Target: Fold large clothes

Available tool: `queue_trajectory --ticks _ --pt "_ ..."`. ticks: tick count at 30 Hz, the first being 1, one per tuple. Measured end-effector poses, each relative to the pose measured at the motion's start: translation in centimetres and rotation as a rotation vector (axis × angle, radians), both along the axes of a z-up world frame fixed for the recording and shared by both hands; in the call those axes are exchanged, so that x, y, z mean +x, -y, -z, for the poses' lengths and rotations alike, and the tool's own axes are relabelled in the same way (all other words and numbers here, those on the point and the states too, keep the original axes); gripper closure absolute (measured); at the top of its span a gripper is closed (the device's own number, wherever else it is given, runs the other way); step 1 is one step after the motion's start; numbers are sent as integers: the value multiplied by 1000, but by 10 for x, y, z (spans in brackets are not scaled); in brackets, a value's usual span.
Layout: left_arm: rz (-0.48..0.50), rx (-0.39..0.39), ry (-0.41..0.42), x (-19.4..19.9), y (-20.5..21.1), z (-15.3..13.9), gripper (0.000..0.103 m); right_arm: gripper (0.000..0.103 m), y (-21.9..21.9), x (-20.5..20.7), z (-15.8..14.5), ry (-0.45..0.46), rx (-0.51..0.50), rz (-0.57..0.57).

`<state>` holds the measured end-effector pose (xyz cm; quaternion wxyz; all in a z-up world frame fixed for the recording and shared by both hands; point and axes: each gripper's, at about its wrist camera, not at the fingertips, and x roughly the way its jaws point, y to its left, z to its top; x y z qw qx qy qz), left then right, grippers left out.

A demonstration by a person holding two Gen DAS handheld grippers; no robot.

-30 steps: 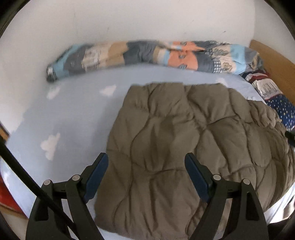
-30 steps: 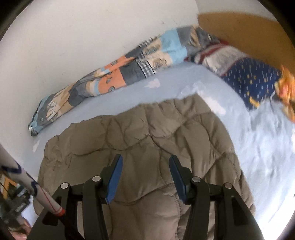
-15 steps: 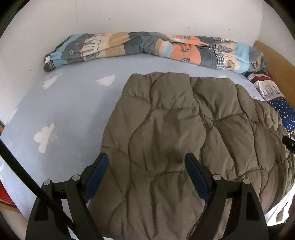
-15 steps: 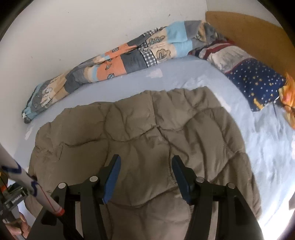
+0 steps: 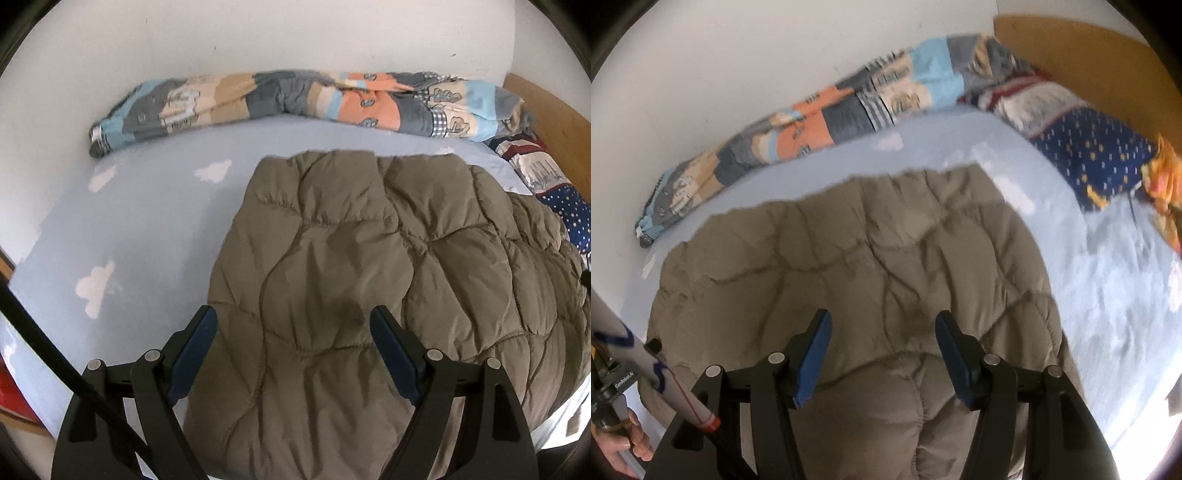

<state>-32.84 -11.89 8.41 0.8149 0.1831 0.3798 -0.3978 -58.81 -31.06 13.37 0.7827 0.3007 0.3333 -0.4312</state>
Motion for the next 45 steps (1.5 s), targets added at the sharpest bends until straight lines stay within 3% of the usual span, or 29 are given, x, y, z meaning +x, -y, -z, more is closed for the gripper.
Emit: queue_trajectory --ticks 7,19,25,30,37,45 --pt "33 -1 136 -15 -1 -12 19 40 -8 19 -2 4 -8 -51" --pt "75 45 200 -25 5 -7 19 40 -18 40 1 -22 -24 -127" --pt "110 122 226 -33 12 7 19 36 -26 66 17 -111 -8 -189" --pt "123 139 258 -38 14 9 19 34 -36 83 22 -200 -73 -212" --pt "126 136 259 -39 12 8 19 34 -47 73 -2 -114 -170 -218" --pt "140 139 299 -47 14 7 19 34 -31 55 3 -88 -94 -170"
